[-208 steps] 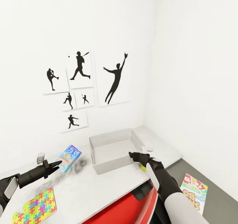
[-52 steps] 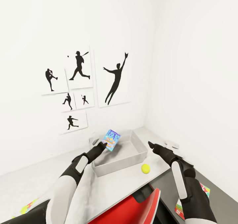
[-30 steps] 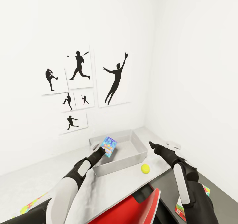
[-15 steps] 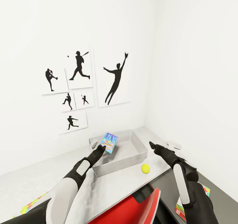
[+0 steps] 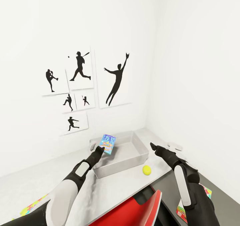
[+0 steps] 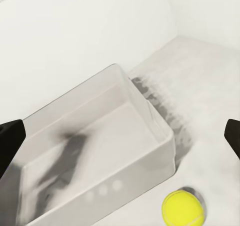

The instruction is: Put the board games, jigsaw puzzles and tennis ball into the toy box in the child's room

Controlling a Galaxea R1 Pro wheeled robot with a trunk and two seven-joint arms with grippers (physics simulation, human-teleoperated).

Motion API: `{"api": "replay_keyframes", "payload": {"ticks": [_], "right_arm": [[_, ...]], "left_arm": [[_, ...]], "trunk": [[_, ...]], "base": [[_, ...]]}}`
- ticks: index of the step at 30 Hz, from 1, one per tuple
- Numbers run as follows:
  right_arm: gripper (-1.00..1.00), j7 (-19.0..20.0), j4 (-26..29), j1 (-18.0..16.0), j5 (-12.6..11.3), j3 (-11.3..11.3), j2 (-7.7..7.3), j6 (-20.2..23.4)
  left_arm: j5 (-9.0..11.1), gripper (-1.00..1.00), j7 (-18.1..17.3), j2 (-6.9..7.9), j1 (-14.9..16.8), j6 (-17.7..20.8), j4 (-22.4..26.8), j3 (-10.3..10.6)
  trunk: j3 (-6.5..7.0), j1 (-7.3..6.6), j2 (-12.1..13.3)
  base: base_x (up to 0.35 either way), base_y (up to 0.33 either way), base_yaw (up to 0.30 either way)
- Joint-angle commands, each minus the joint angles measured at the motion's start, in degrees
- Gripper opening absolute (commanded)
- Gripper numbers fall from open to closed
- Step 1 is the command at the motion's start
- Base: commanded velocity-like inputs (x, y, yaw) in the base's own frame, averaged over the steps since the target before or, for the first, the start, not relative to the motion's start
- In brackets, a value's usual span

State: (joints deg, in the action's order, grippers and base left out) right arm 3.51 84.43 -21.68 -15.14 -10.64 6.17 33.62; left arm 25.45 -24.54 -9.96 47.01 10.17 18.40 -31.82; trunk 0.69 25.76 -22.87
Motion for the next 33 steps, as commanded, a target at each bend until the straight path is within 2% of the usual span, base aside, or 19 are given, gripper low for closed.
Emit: {"api": "replay_keyframes", "payload": {"ticks": [1,6,11,27,33], "right_arm": [[1.00,0.4,0.0,0.0,0.0,-0.1,0.10,0.3],[1.00,0.4,0.0,0.0,0.0,-0.1,0.24,0.2],[1.00,0.4,0.0,0.0,0.0,-0.1,0.29,0.2],[1.00,0.4,-0.1,0.0,0.1,-0.1,0.42,0.2],[1.00,0.4,-0.1,0.0,0.1,0.0,0.42,0.2]], "left_arm": [[0.5,-1.00,0.2,-0.03,0.0,0.9,0.1,-0.6],[0.6,-1.00,3.2,-0.03,0.0,3.3,0.1,-1.1],[0.6,-1.00,5.4,-0.03,0.0,3.7,0.1,-1.2],[0.6,-1.00,5.7,-0.03,0.0,3.9,0.1,-1.2],[1.9,-1.00,5.7,-0.03,0.0,3.9,0.1,-1.1]], "trunk": [[-0.03,0.02,0.0],[-0.03,0.02,0.0],[-0.03,0.02,0.0],[-0.24,0.02,0.0],[-0.64,0.02,0.0]], "base": [[0.000,0.000,0.000],[0.000,0.000,0.000],[0.000,0.000,0.000],[0.000,0.000,0.000],[0.000,0.000,0.000]]}}
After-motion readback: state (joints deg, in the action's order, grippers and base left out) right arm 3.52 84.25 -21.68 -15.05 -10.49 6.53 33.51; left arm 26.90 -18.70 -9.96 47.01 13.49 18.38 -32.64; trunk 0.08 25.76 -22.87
